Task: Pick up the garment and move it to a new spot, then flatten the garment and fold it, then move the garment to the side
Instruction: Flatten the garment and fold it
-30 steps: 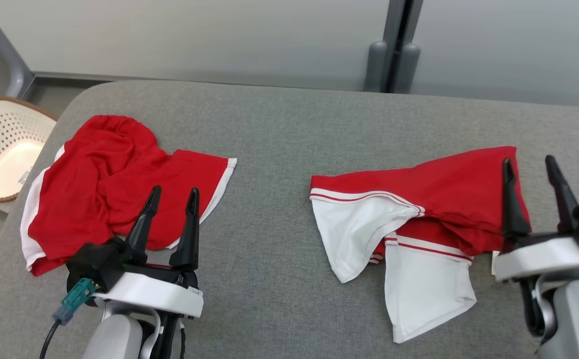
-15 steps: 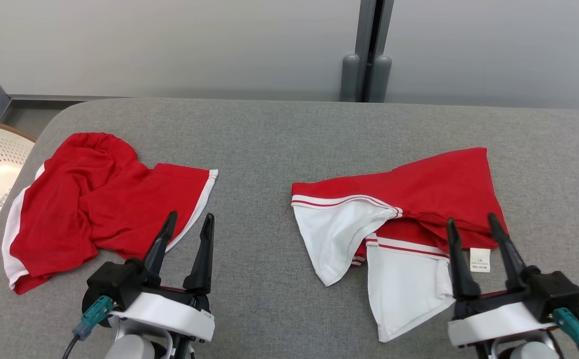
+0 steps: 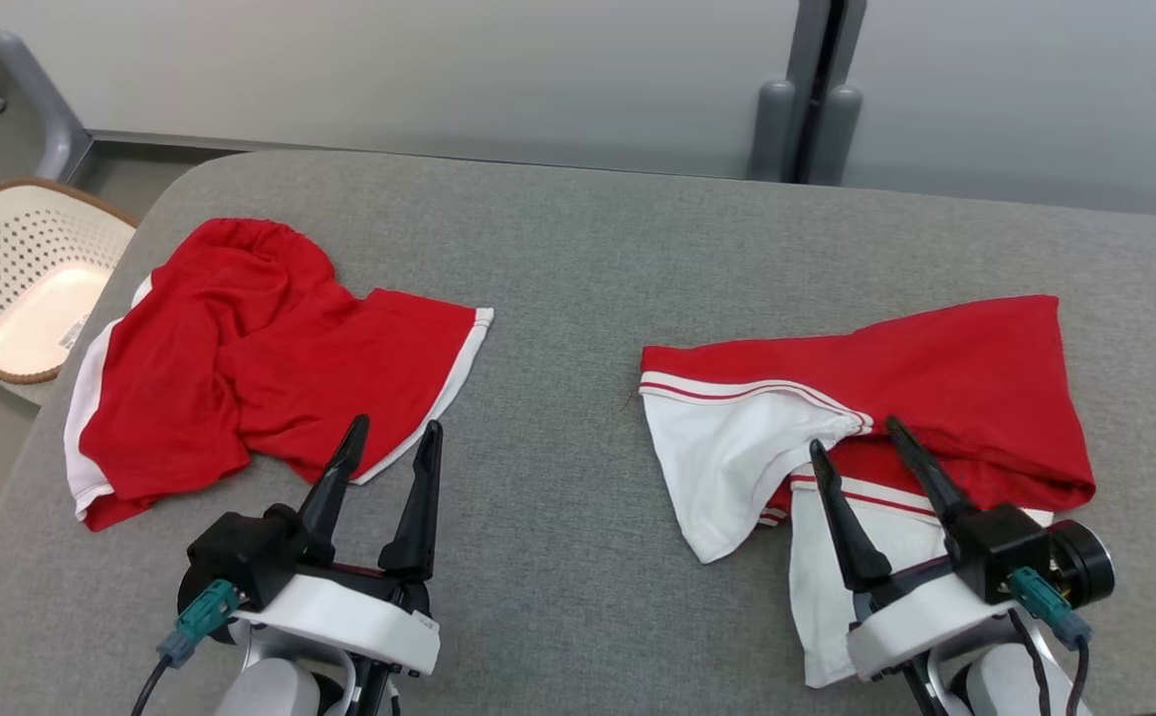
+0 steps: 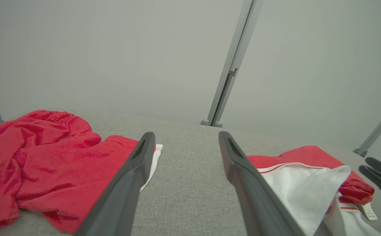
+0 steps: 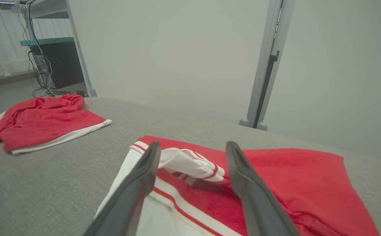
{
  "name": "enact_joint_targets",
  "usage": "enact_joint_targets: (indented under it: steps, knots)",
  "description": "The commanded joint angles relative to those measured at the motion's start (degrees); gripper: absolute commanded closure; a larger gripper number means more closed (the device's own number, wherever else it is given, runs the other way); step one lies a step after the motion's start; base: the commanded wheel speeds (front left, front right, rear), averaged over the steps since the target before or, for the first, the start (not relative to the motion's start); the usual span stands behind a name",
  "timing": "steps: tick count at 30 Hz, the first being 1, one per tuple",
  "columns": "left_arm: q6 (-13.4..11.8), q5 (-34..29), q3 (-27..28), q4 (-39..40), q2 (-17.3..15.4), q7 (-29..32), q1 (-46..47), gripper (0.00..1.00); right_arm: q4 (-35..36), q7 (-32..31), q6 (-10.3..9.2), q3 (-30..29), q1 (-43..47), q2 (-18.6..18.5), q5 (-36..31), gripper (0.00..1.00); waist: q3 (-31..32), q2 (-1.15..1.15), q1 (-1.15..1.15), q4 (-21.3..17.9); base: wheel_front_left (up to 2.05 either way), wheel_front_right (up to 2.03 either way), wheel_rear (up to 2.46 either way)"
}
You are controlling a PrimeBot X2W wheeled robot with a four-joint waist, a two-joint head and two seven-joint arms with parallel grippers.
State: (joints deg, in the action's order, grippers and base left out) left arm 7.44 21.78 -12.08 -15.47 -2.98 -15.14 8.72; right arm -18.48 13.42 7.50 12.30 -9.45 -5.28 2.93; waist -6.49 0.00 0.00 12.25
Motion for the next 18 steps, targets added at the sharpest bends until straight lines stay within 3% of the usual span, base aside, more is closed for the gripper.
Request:
enact_joint_targets:
  steps: [1,10,11,12,18]
  knots:
    - [0.1,0.4,0.1,-0.1,-0.2,0.0,0.8,0.00,-0.4,-0.1,-0.01,0.5,-1.4,-0.3,0.2,0.00,-1.0,0.00,0.00,1.2,0.00,0.00,0.00]
    - [0.1,1.0,-0.4,-0.7,-0.1,0.0,1.9,0.00,-4.6,-4.2,-0.02,1.4,-5.6,-2.3,1.2,0.00,-3.1,0.00,0.00,4.7,0.00,0.00,0.00]
    - [0.1,1.2,-0.4,-0.8,0.0,0.0,2.1,0.00,-5.2,-4.9,-0.02,1.6,-5.8,-2.4,1.6,0.46,-3.1,0.00,0.00,4.9,0.00,0.00,0.00]
    - [0.1,1.3,-0.5,-0.8,0.0,0.0,2.2,0.00,-5.6,-5.3,-0.02,1.9,-6.1,-2.4,2.0,1.00,-3.2,0.00,0.00,5.1,0.00,0.00,0.00]
    - [0.1,1.6,-0.4,-1.1,0.0,0.0,1.9,0.00,-5.1,-6.1,-0.02,2.3,-7.4,-2.9,4.5,1.00,-2.9,0.00,0.00,5.8,0.00,0.00,0.00]
